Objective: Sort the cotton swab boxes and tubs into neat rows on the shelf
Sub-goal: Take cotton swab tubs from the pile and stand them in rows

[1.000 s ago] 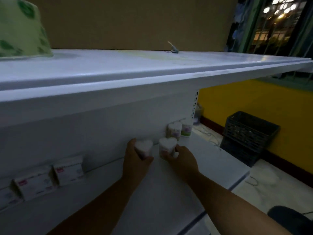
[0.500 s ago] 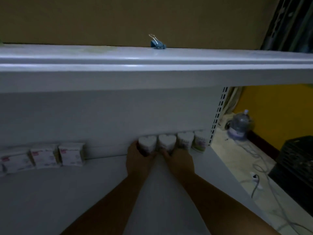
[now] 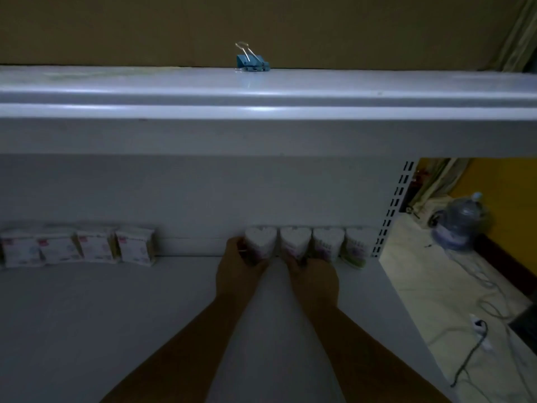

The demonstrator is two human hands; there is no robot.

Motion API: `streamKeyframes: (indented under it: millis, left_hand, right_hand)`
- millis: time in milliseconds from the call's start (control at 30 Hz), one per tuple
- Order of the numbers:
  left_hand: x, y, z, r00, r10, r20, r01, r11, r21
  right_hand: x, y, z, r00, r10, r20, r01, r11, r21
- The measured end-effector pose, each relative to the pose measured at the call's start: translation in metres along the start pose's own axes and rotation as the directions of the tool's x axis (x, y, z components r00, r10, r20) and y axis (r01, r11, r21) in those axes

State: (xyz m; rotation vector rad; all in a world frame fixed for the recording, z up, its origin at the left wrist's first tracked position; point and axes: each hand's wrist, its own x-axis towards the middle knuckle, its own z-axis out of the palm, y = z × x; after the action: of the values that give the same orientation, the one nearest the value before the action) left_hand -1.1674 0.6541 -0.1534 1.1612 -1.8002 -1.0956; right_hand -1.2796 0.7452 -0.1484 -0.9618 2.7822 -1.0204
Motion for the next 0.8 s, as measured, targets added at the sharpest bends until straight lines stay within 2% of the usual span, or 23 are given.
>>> streamKeyframes:
  millis: [133,233,367,433,500,567,633,700,800]
  left_hand:
    - [-0.001,0.003,-0.001,0.999,0.034,0.018,-0.035,0.998,0.055]
    - [-0.002,0.008,-0.005,0.998,0.025,0.051,-0.026,0.999,0.024]
    - [-0.01,0.007,-0.03,0.986,0.066,0.154,-0.102,0.966,0.238]
    - [-0.018,0.005,-0.061,0.963,0.136,0.231,-0.215,0.908,0.361]
    - [-0.023,0.004,-0.109,0.914,0.173,0.367,-0.343,0.813,0.471]
    - [-0.024,0.006,-0.172,0.865,0.132,0.484,-0.424,0.709,0.564]
    - [-0.025,0.012,-0.247,0.869,0.076,0.489,-0.426,0.619,0.66]
    - [-0.027,0.016,-0.326,0.903,0.047,0.426,-0.386,0.52,0.762]
    - [-0.041,0.008,-0.444,0.949,0.023,0.313,-0.304,0.321,0.897]
  right_hand:
    - [-0.001,-0.001,-0.002,1.0,-0.02,0.007,0.02,1.0,-0.013]
    - [-0.006,-0.003,-0.009,0.999,-0.024,0.023,0.024,1.0,0.008]
    - [-0.03,-0.004,-0.017,0.999,0.013,0.043,-0.017,0.996,0.092]
    - [-0.047,-0.007,-0.021,0.997,-0.056,0.061,0.06,0.996,-0.061]
    - [-0.065,-0.023,-0.024,0.975,-0.217,0.041,0.22,0.947,-0.233]
    - [-0.085,-0.061,-0.022,0.893,-0.444,0.068,0.446,0.859,-0.251]
    - [-0.106,-0.119,-0.013,0.74,-0.635,0.222,0.672,0.691,-0.266]
    - [-0.129,-0.184,0.0,0.586,-0.726,0.36,0.81,0.518,-0.273]
    - [-0.162,-0.283,0.021,0.466,-0.77,0.435,0.885,0.401,-0.238]
